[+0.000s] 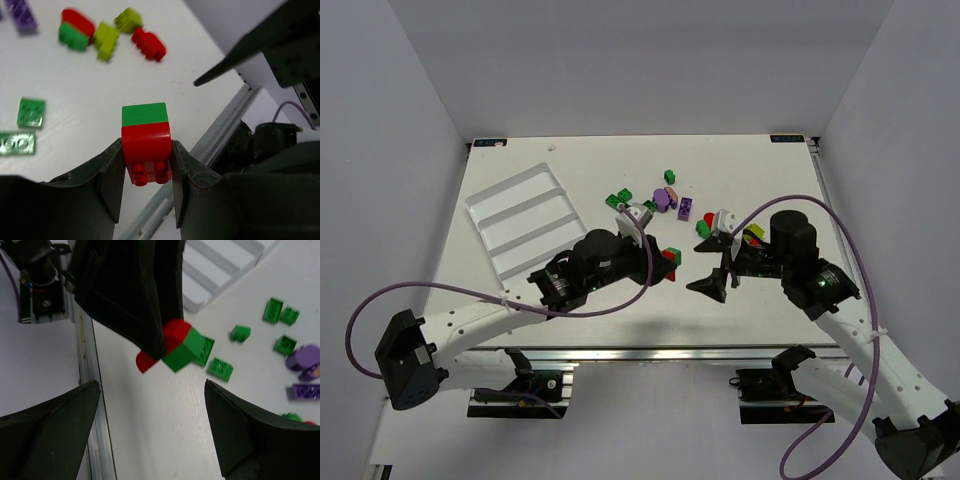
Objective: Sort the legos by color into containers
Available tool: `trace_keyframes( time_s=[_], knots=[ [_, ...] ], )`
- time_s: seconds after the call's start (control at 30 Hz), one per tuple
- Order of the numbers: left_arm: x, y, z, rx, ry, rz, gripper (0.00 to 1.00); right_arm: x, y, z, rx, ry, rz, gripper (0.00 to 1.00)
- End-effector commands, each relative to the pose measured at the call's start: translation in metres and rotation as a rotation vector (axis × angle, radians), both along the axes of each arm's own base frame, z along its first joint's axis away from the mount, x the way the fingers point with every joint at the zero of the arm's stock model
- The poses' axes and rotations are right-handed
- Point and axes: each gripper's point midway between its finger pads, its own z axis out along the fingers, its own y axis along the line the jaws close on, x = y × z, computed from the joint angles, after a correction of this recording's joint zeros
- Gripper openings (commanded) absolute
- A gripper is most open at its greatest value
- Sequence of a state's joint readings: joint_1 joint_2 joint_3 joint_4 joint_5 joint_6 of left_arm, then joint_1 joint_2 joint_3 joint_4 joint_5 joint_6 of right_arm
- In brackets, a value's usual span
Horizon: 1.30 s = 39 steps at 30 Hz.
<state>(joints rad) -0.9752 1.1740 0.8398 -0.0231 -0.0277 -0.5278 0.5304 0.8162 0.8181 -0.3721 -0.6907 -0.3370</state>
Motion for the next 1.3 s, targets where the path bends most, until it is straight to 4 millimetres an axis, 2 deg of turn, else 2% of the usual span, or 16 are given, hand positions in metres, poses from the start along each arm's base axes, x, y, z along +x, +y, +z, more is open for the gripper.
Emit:
trace_keyframes(
  time_s=[0.0,0.03,0.1,0.23,0.33,0.47,0.5,0.63,0.77,0.97,1.27],
  knots=[
    [-0.02,-0.022,0.034,-0.057,-0.218,-0.254,0.0,-0.016,0.011,0.048,0.097,-0.084,0.147,0.9],
    [-0.022,-0.024,0.037,-0.061,-0.257,-0.284,0.0,-0.017,0.012,0.058,0.11,-0.105,0.162,0.89],
    [-0.029,-0.027,0.035,-0.055,-0.301,-0.357,0.0,-0.024,0.015,0.064,0.125,-0.113,0.221,0.89],
    [-0.036,-0.02,0.031,-0.014,-0.424,-0.452,0.0,-0.036,0.014,0.086,0.154,-0.19,0.279,0.89],
    [-0.052,-0.013,0.033,-0.037,-0.502,-0.527,0.0,-0.04,0.011,0.091,0.159,-0.236,0.29,0.89],
    [-0.063,-0.002,0.04,-0.02,-0.608,-0.583,0.0,-0.049,0.012,0.071,0.175,-0.219,0.351,0.89],
    [-0.064,0.001,0.036,0.006,-0.606,-0.586,0.0,-0.05,0.012,0.068,0.174,-0.223,0.359,0.89],
    [-0.07,0.004,0.041,0.003,-0.704,-0.616,0.0,-0.044,0.015,0.049,0.152,-0.164,0.36,0.89],
    [-0.078,0.0,0.028,0.012,-0.701,-0.672,0.0,-0.039,0.02,0.03,0.143,-0.1,0.362,0.86],
    [-0.083,-0.004,0.023,0.025,-0.696,-0.698,0.0,-0.03,0.026,0.023,0.152,-0.074,0.316,0.85],
    [-0.083,-0.006,0.02,0.031,-0.686,-0.698,0.0,-0.033,0.034,0.012,0.14,-0.033,0.352,0.79]
  ],
)
